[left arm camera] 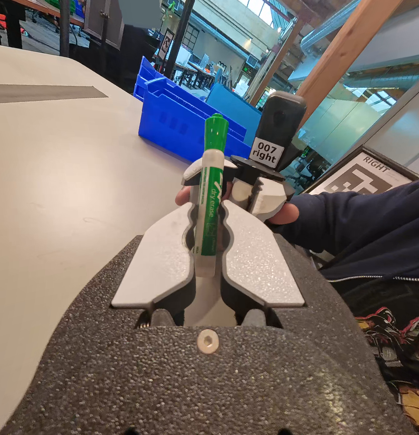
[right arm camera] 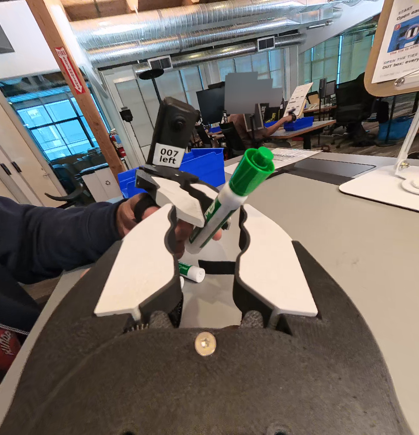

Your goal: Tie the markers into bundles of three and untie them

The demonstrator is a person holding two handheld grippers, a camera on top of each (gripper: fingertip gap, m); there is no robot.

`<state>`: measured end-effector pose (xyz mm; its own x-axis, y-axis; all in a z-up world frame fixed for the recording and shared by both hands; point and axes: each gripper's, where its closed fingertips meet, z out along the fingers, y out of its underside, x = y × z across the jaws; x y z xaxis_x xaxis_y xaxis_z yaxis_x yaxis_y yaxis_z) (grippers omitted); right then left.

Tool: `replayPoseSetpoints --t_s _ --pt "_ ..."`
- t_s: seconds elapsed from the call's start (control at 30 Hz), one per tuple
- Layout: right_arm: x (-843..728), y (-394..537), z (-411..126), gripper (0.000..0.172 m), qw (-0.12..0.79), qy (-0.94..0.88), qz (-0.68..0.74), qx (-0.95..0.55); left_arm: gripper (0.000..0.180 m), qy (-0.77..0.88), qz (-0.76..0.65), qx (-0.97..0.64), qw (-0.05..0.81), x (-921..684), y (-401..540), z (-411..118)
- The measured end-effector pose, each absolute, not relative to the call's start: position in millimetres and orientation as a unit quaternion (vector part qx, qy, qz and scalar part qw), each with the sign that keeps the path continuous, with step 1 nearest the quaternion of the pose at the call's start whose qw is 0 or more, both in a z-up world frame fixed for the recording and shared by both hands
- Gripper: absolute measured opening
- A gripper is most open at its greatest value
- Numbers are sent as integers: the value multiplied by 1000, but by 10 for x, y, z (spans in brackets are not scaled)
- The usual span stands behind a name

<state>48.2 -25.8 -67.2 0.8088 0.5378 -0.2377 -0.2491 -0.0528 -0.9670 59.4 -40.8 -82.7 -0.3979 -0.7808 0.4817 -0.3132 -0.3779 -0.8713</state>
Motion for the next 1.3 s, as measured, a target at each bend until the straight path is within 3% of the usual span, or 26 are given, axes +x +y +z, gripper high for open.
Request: replayPoseSetpoints --t_s 0.17,0.37,0.57,0.7,0.9,1.3 --pt "456 -227 -694 44 668 -111 331 -657 19 528 -656 -515 162 557 -371 -850" --pt "514 -231 -674 20 667 -104 351 -649 19 585 -608 -498 199 538 -430 -894" --pt "400 -258 -744 21 655 -138 324 -668 18 644 -549 -483 225 534 -534 -1018" --pt "392 -278 -778 19 658 -157 276 -683 19 660 -530 -479 233 519 -542 -1044" --pt "595 -261 -823 20 667 -155 182 -705 39 648 -551 -464 247 468 -468 -869" --pt "742 -224 -1184 18 602 -244 -73 -757 51 657 -477 -453 370 597 -503 -799"
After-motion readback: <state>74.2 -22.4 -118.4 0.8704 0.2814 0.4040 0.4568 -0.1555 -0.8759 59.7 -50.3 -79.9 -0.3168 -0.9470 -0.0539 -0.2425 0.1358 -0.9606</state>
